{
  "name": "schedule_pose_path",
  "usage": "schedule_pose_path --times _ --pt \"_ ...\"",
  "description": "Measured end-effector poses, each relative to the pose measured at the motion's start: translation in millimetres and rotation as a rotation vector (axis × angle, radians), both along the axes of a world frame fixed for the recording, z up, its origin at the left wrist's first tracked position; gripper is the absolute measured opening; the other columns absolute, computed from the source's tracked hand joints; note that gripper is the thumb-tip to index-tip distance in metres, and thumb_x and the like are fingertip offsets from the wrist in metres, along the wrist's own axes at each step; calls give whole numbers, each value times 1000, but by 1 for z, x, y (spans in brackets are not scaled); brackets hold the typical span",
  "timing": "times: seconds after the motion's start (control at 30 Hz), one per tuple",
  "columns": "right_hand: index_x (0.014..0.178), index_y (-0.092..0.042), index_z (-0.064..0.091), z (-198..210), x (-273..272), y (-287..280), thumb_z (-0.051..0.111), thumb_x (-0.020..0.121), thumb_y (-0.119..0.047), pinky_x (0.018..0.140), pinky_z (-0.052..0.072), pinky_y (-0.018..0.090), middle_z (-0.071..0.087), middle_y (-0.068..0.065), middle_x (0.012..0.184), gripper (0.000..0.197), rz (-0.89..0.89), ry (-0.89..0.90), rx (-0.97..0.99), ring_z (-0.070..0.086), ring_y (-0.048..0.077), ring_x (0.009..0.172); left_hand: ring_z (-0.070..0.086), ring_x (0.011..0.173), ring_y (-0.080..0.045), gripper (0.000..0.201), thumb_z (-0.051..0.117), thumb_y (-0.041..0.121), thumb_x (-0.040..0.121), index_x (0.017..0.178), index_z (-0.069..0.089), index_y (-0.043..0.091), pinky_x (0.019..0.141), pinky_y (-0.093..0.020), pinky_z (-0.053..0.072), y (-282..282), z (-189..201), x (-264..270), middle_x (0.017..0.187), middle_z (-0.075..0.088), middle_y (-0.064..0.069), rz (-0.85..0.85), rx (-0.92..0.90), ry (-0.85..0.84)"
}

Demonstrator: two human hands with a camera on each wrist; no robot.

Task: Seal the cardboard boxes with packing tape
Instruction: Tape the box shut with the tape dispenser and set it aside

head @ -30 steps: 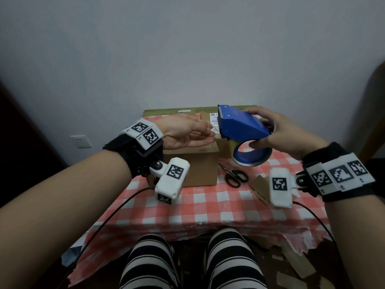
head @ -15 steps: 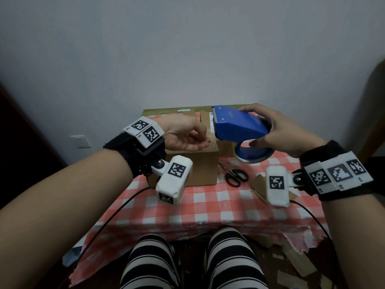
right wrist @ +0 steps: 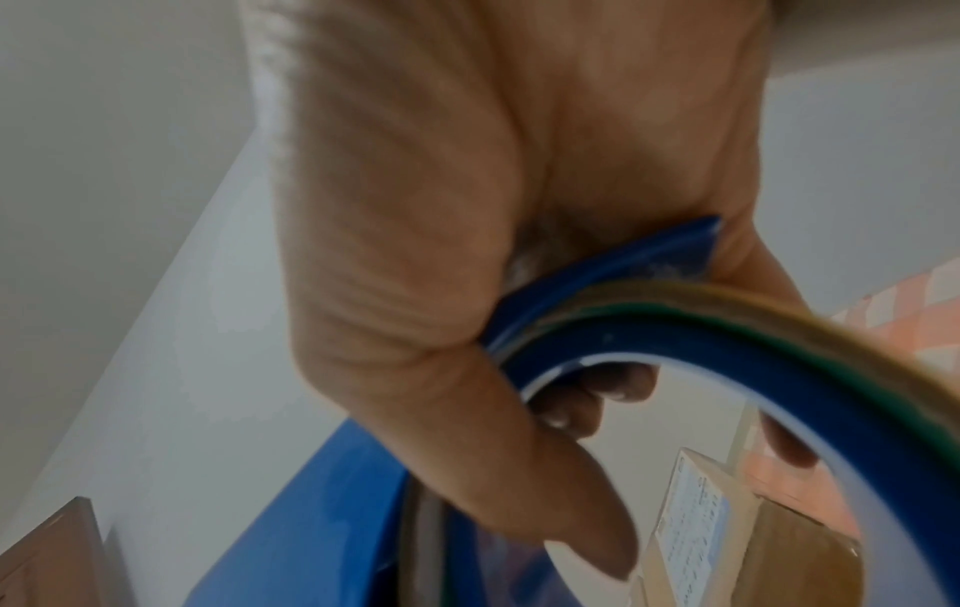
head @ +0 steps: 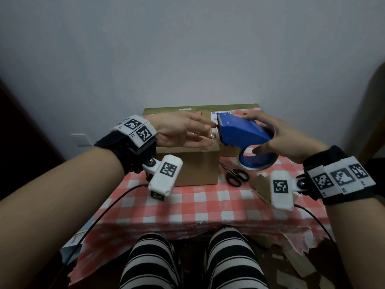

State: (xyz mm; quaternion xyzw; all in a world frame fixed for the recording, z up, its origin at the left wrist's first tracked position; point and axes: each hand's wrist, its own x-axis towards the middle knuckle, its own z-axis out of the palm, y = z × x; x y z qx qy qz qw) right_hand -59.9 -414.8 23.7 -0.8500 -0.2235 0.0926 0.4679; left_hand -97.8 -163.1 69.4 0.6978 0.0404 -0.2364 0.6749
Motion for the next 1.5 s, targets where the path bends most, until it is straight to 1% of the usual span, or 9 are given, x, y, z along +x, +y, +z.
schedule_pose_path --times 0.1,0.33,0.43,0.57,0.87,1.1,1.23,1.33,1.5 --pt "116 -45 53 1 0 1 68 72 18 78 49 37 65 15 118 78 -2 13 3 60 42 102 69 83 -21 17 51 10 97 109 61 2 79 -29 59 1 -1 2 89 68 -11 36 44 -20" --pt "122 -40 53 4 -1 4 70 72 14 83 53 46 67 10 113 76 2 -2 -24 62 38 99 69 62 -13 12 58 3 92 80 58 3 55 -20 57 -1 -6 8 77 67 -12 125 94 19" --pt "126 -38 53 5 -3 4 69 72 17 91 51 53 66 8 117 78 5 1 -4 62 38 103 68 55 -12 8 58 6 93 85 57 4 53 -19 57 -1 -5 8 65 69 -9 145 167 91" --pt "129 -31 53 8 -6 4 66 72 20 91 52 48 64 8 120 79 7 -11 19 62 33 105 64 47 -13 14 53 9 94 80 55 6 46 -17 53 -6 -6 8 54 64 -5 156 246 162" --pt "128 -28 54 9 -10 5 66 71 21 93 51 46 62 6 124 76 26 -56 55 62 27 109 56 40 -16 16 50 4 89 74 51 2 35 -17 45 -5 -4 12 61 52 -8 197 241 257" --pt "128 -28 54 9 -9 6 65 71 22 93 52 47 62 5 125 77 39 -56 73 63 24 108 48 34 -12 21 46 6 85 64 46 5 34 -12 39 -2 -4 13 46 46 -5 179 279 262" --pt "128 -28 54 9 -8 5 66 70 22 90 52 46 65 9 121 77 26 -27 92 63 27 103 60 48 -15 19 47 10 91 73 47 11 42 -17 50 -3 -8 12 58 54 -3 153 191 175" --pt "131 -30 53 5 -5 1 68 68 19 86 52 48 66 13 118 81 18 6 98 61 38 104 70 69 -23 17 52 19 97 84 55 8 62 -28 60 -1 -9 10 80 64 -8 153 -1 122" --pt "132 -31 52 0 -1 -2 66 70 22 81 52 44 67 15 115 82 -8 28 92 60 41 102 68 96 -31 23 49 17 97 113 60 7 90 -43 54 0 -12 4 99 69 -10 76 -144 49"
